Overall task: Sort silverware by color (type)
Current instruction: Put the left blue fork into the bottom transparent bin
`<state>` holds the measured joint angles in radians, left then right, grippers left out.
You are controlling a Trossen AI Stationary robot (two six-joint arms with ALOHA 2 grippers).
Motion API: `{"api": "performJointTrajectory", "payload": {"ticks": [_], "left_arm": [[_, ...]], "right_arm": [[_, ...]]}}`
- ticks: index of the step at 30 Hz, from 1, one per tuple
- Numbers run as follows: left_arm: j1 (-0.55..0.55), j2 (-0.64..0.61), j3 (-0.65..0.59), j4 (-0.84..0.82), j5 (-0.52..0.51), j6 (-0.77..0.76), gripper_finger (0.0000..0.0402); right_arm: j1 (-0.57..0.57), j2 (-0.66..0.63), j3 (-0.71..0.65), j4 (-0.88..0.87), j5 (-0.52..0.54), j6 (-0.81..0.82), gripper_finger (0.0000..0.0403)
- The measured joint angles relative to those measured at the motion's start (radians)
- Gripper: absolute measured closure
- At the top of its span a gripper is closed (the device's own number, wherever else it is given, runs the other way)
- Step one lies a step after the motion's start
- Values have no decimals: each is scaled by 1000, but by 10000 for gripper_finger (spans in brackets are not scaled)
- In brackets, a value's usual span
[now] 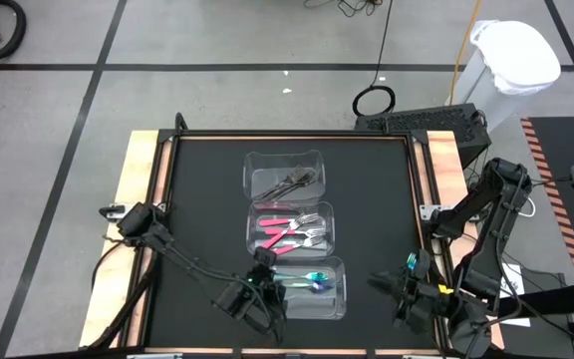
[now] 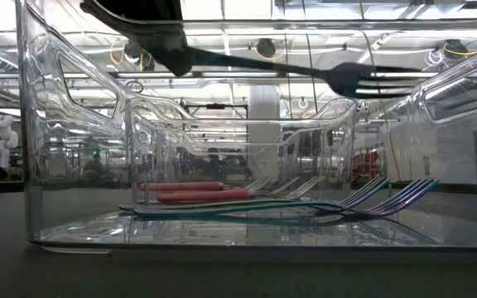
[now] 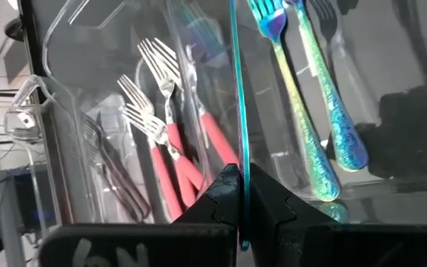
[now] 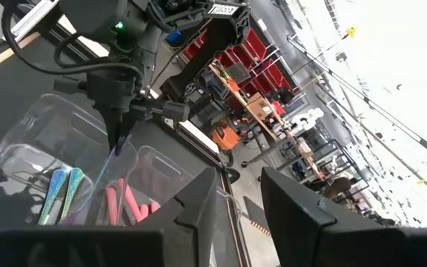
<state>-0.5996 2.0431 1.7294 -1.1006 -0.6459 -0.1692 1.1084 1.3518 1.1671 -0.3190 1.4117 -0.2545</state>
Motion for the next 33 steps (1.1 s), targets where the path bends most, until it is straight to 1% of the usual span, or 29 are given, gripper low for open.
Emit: {"api": "performJointTrajectory", "payload": {"ticks": [6, 11, 15, 23, 33], "left_arm": [[11, 15, 0, 22, 43, 2, 391], [32, 32, 0, 43, 60, 19, 391], [50, 36, 0, 49, 100, 18, 391], [67, 38, 0, 44, 145, -33, 391], [68, 38, 0, 47, 149, -36, 391]], "right_arm": [[0, 0, 0, 0, -1, -1, 300], [0, 0, 0, 0, -2, -1, 300], [0, 0, 0, 0, -2, -1, 300], [0, 0, 0, 0, -2, -1, 300], [0, 0, 0, 0, -2, 0, 300]]}}
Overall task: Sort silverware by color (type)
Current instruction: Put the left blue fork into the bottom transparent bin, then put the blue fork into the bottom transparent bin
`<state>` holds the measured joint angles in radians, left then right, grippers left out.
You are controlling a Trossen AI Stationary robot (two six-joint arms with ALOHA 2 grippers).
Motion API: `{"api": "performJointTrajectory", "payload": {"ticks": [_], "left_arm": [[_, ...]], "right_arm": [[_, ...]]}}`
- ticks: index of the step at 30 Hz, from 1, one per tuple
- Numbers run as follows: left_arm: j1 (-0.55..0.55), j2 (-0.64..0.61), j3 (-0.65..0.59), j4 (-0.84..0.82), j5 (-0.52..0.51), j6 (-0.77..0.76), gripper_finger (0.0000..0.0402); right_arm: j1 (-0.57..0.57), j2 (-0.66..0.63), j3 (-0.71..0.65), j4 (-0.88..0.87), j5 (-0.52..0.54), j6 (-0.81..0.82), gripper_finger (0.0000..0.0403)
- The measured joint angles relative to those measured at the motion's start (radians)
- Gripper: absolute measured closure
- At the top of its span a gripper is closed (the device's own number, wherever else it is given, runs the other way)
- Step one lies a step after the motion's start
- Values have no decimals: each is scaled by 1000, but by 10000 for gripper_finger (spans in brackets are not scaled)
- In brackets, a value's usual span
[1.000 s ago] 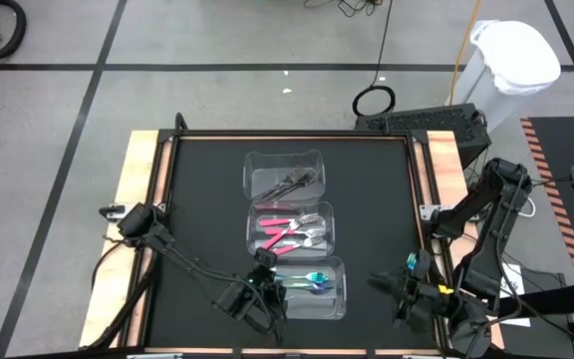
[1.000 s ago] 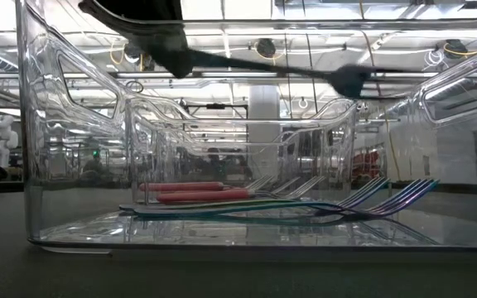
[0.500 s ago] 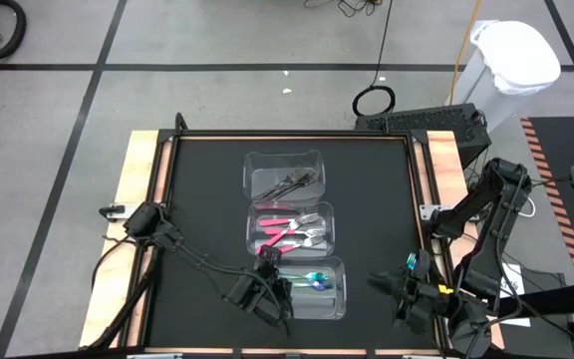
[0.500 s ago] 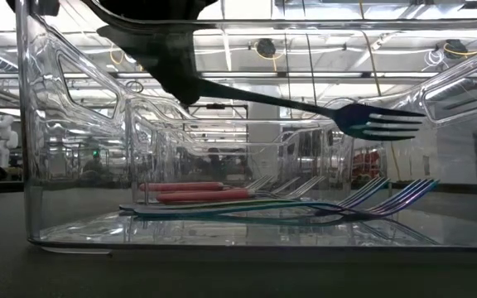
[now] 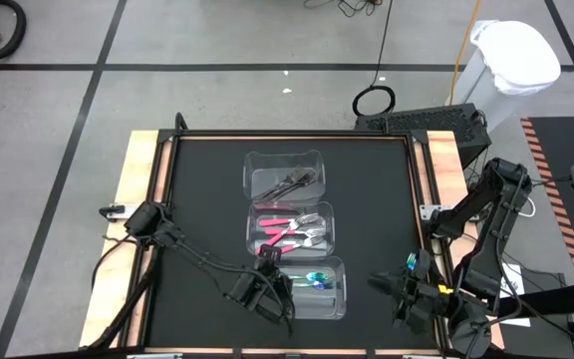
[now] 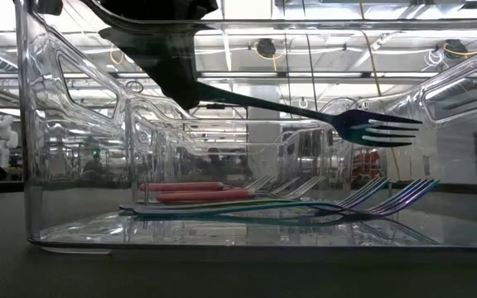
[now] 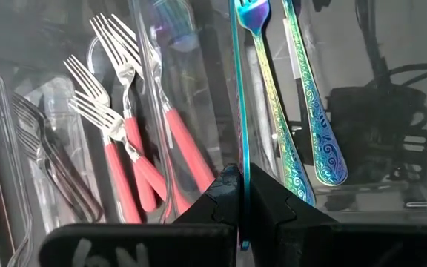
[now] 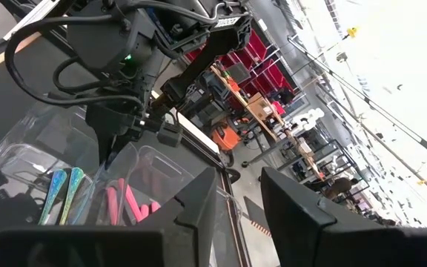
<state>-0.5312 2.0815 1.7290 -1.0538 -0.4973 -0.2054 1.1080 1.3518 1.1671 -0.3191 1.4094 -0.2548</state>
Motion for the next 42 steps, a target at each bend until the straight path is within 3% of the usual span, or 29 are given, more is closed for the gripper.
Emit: {"api": "performJointTrajectory", "payload": {"ticks": [8, 21, 36, 42], "left_arm": [[1, 0, 0, 0, -1, -46, 387], [16, 2, -1, 2, -11, -102, 291], [16, 1, 1, -2, -2, -104, 288], [10, 0, 84, -39, 0, -151, 288]], "right_arm": [[0, 0, 0, 0, 0, 0, 300], [0, 0, 0, 0, 0, 0, 300], [0, 0, 0, 0, 0, 7, 300], [0, 0, 0, 23, 0, 62, 300]]}}
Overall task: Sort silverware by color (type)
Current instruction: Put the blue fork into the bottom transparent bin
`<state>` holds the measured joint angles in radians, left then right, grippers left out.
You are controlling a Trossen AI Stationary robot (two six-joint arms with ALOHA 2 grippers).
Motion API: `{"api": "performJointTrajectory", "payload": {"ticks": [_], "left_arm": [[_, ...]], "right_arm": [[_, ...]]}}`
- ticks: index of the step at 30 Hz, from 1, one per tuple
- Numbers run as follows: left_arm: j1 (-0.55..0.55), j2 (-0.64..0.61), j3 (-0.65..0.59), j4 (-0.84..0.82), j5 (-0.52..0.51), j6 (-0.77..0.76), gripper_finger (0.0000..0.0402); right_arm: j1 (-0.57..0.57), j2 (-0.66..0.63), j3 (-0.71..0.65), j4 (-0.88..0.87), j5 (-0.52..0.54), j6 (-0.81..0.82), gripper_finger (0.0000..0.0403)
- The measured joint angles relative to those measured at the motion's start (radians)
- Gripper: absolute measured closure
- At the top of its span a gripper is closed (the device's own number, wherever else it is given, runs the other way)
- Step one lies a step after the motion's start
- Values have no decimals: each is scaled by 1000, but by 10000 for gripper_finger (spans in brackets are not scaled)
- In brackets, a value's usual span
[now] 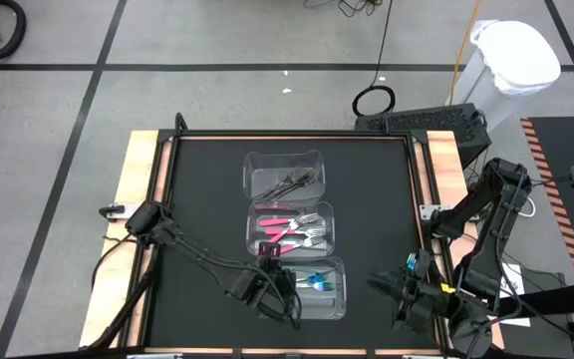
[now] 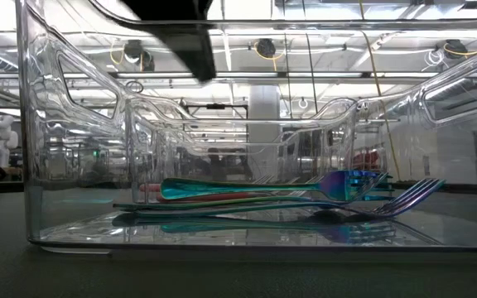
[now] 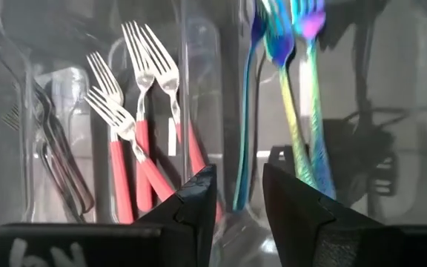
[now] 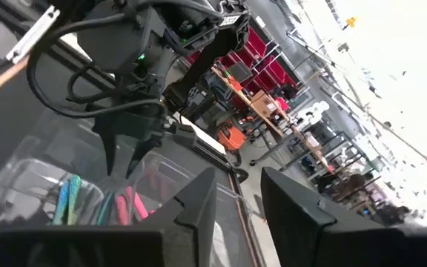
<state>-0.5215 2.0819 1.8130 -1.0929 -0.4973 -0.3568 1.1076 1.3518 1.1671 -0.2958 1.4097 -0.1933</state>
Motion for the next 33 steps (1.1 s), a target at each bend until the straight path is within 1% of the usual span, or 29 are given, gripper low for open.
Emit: {"api": "performJointTrajectory", "payload": {"ticks": [5, 7, 9, 10, 12, 14, 16, 18, 23, 25, 26, 30, 33], "left_arm": [[-30, -3, 85, -16, -10, -31, 288], [-51, -2, 107, -19, -37, -29, 288], [-76, -2, 128, -17, -81, 19, 288], [-90, -2, 134, -10, -127, 53, 288], [-129, -9, 135, -5, -258, 108, 288], [-165, -19, 135, -4, -379, 131, 288], [-199, -34, 135, -18, -448, 135, 288], [-229, -57, 121, -24, -475, 135, 288], [-288, -118, 56, -4, -481, 136, 288], [-304, -143, 6, 36, -481, 159, 288], [-308, -156, -20, 54, -481, 175, 288], [-308, -234, -152, 177, -480, 240, 288], [-296, -319, -271, 287, -468, 273, 288]], "right_arm": [[-4, 0, 0, 120, 4, -6, 300], [-10, 0, 0, 146, 6, 10, 300], [-18, 0, 1, 149, 6, 46, 300], [-22, 0, 1, 145, 6, 59, 300], [-30, 0, 1, 121, 6, 85, 300], [-36, 0, 1, 86, 6, 122, 300], [-43, 0, 1, 49, 6, 166, 300], [-52, 0, 1, 12, 6, 208, 300], [-92, -6, 1, -77, -2, 312, 300], [-114, -6, 1, -120, -40, 354, 300], [-127, -6, 1, -139, -77, 380, 300], [-186, -6, 1, -264, -293, 545, 300], [-225, -6, 1, -405, -447, 731, 300]]}}
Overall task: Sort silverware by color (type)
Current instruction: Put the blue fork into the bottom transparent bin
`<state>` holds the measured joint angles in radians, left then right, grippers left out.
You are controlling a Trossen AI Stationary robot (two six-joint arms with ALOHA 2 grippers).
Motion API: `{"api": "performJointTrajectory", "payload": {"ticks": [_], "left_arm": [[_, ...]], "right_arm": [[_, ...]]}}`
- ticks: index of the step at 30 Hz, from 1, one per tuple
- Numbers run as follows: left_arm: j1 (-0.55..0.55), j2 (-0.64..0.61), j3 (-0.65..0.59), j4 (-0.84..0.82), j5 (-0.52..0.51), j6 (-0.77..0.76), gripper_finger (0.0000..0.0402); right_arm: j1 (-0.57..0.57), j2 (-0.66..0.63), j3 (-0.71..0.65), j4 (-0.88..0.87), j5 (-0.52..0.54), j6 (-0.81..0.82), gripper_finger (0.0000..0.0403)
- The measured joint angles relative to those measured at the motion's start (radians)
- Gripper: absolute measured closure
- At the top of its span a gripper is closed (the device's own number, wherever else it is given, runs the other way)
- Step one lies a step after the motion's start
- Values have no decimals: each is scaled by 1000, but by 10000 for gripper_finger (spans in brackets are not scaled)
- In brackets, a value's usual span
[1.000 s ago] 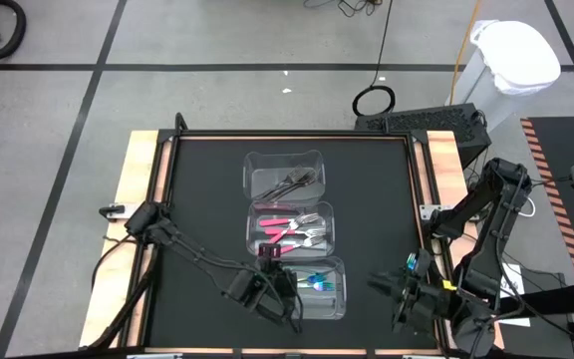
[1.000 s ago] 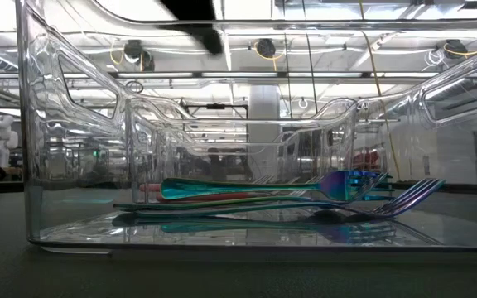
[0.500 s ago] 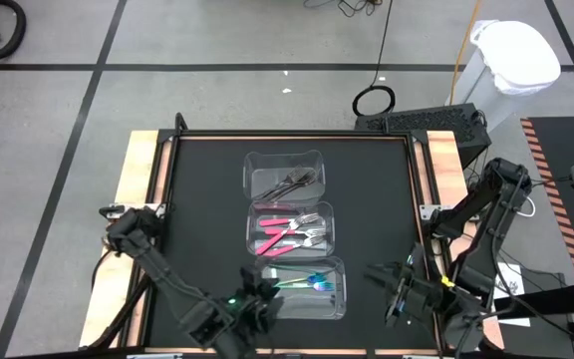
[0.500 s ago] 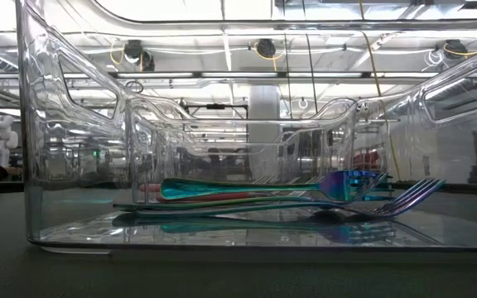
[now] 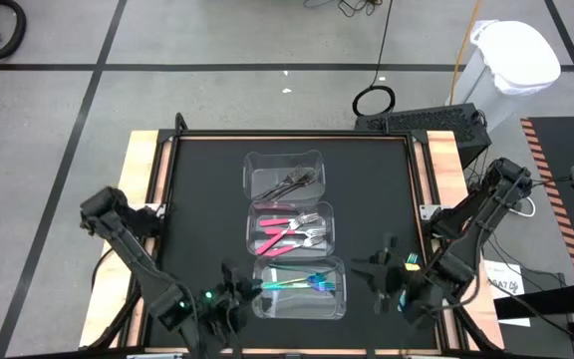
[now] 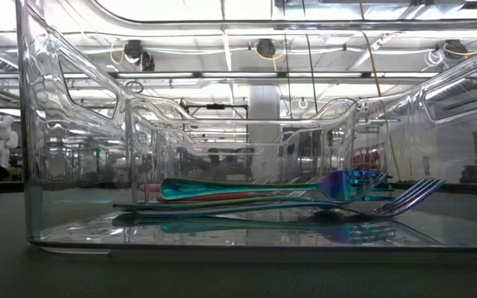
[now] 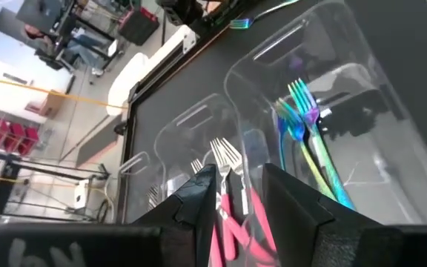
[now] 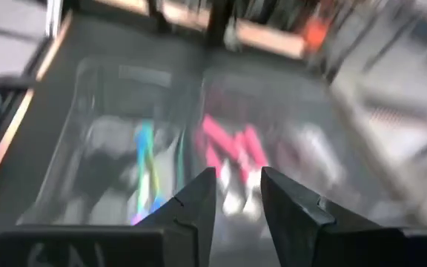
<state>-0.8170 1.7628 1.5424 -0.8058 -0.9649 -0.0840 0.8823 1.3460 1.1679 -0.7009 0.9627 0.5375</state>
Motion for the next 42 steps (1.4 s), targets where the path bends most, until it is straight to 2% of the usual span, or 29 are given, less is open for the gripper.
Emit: {"api": "performJointTrajectory", "payload": {"ticks": [3, 9, 15, 17, 20, 24, 31, 34, 37, 42], "left_arm": [[19, -93, -124, 119, 19, 20, 288], [44, -243, -302, 213, 21, -19, 288], [48, -288, -355, 215, 21, -66, 288], [47, -288, -355, 215, 21, -67, 288], [47, -288, -355, 216, 21, -67, 288], [47, -288, -355, 222, 21, -67, 288], [47, -288, -355, 226, 22, -94, 288], [47, -288, -355, 226, 22, -94, 288], [47, -288, -355, 231, 37, -95, 288], [47, -288, -355, 231, 56, -114, 288]], "right_arm": [[-30, 0, 0, -161, -99, 229, 300], [-52, 0, 0, -413, -148, 693, 300], [-43, 29, 0, -552, -320, 1036, 300], [-36, 53, 0, -583, -375, 1073, 300], [-24, 102, 0, -601, -491, 970, 300], [-1, 161, -1, -617, -649, 679, 300], [60, 208, -4, -610, -739, 299, 300], [77, 206, -26, -608, -751, 232, 300], [81, 201, -73, -571, -810, 224, 300], [82, 199, -197, -369, -882, 168, 300]]}}
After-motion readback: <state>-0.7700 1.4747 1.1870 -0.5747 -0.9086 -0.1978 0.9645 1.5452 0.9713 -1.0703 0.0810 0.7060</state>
